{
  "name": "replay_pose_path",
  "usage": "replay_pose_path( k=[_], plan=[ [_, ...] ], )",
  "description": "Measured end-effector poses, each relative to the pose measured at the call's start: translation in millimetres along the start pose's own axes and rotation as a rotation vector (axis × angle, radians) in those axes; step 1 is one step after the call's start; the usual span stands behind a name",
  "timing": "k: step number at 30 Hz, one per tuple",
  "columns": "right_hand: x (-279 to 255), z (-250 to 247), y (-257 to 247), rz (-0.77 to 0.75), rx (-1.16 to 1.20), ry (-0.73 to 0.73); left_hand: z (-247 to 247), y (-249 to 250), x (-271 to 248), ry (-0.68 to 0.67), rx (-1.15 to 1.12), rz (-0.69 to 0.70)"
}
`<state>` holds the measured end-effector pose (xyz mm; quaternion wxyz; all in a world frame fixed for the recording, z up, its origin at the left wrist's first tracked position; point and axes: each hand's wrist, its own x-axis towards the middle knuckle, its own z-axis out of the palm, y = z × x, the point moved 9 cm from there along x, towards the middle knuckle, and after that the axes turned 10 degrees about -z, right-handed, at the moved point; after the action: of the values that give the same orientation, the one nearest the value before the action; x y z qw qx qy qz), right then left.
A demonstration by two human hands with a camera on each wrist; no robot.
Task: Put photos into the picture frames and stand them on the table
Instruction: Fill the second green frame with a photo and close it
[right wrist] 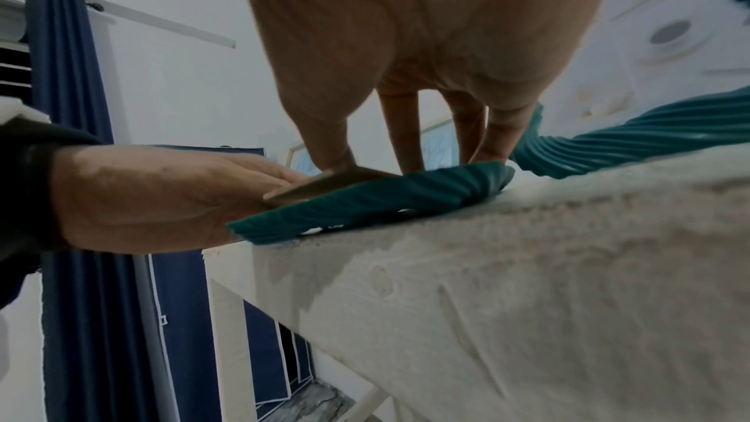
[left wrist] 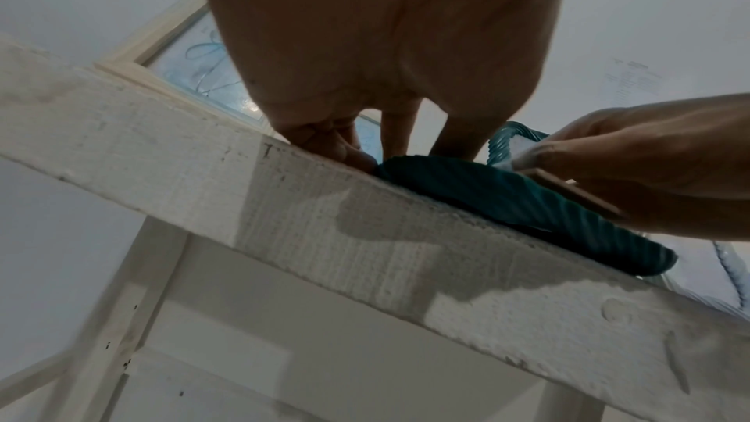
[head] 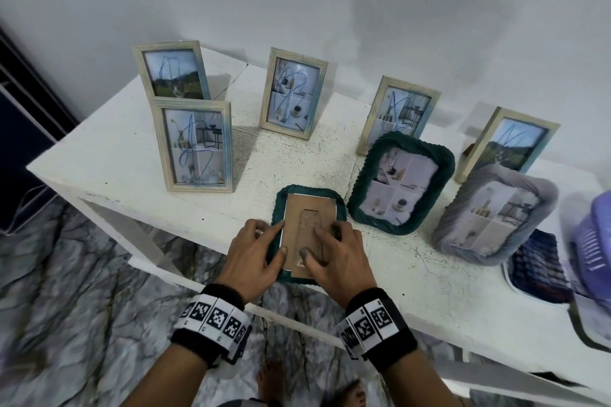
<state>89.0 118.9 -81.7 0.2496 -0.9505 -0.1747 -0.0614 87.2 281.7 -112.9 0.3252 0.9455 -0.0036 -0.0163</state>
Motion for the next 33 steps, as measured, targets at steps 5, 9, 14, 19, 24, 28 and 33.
replay_pose_path(
  k=[5, 9, 14, 19, 24, 28, 33],
  plan=[
    [-1, 0, 0, -0.048, -0.015, 0.025, -5, 4, -3, 0.013, -0.016, -0.003],
    [-2, -4, -4, -0.109, -0.013, 0.034, 1, 25, -5, -0.035, 0.116, 0.141],
    [-22, -24, -1, -0.257, -0.031, 0.073, 3, 31, -2, -0.068, 0.249, 0.13],
    [-65, -15, 6, -0.429, -0.07, 0.014, 4, 32, -1, -0.044, 0.26, 0.101],
    [-74, -8, 6, -0.465, -0.064, 0.046, 7, 31, -1, -0.048, 0.29, 0.095],
    [-63, -11, 6, -0.408, -0.01, 0.092, 6, 31, -1, -0.04, 0.313, 0.085],
    [-64, -15, 3, -0.306, -0.047, 0.139, 8, 31, -1, -0.03, 0.332, 0.084]
  ],
)
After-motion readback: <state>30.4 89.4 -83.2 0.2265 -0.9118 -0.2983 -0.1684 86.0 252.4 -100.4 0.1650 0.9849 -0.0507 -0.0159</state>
